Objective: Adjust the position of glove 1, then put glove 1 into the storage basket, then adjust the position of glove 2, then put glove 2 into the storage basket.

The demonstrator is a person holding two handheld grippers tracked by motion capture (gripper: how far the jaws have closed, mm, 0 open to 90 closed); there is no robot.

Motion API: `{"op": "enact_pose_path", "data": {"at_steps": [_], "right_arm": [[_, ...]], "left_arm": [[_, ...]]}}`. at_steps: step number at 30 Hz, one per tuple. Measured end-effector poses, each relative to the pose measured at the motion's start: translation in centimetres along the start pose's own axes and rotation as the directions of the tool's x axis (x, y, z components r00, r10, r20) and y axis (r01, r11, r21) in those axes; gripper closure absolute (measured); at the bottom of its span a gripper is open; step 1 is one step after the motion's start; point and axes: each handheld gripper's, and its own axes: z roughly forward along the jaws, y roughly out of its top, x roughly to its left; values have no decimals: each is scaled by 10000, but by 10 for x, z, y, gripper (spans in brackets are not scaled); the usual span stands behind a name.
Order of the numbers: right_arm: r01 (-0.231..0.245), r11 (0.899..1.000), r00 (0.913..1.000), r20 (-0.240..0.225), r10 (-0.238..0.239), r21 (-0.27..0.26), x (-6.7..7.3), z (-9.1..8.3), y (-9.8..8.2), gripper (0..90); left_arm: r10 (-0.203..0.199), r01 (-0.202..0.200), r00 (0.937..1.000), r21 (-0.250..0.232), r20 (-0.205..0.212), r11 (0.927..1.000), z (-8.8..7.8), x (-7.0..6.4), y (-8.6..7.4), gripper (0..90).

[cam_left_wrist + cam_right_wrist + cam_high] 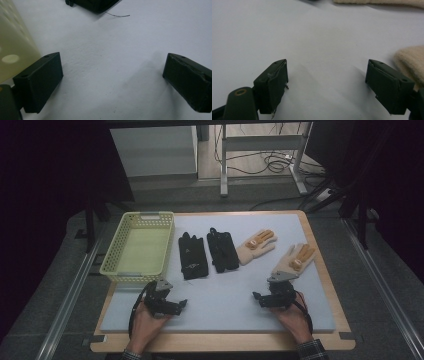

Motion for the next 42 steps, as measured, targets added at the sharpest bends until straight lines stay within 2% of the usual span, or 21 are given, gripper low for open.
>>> {"op": "enact_pose_path", "data": {"at_steps": [21, 30, 42], "right_arm": [[-103, 9999, 9999, -27, 103, 44, 0, 0, 1, 182], [-170, 9998, 9998, 52, 170, 57, -1, -1, 3, 216], [-142, 9997, 9994, -325, 137, -176, 0, -1, 21, 287]], "left_arm": [[-9, 9, 10000, -8, 6, 10000, 0, 0, 0, 30], [-13, 13, 10000, -12, 8, 10000, 0, 0, 0, 30], [-14, 14, 10000, -24, 12, 10000, 0, 0, 0, 30]]}}
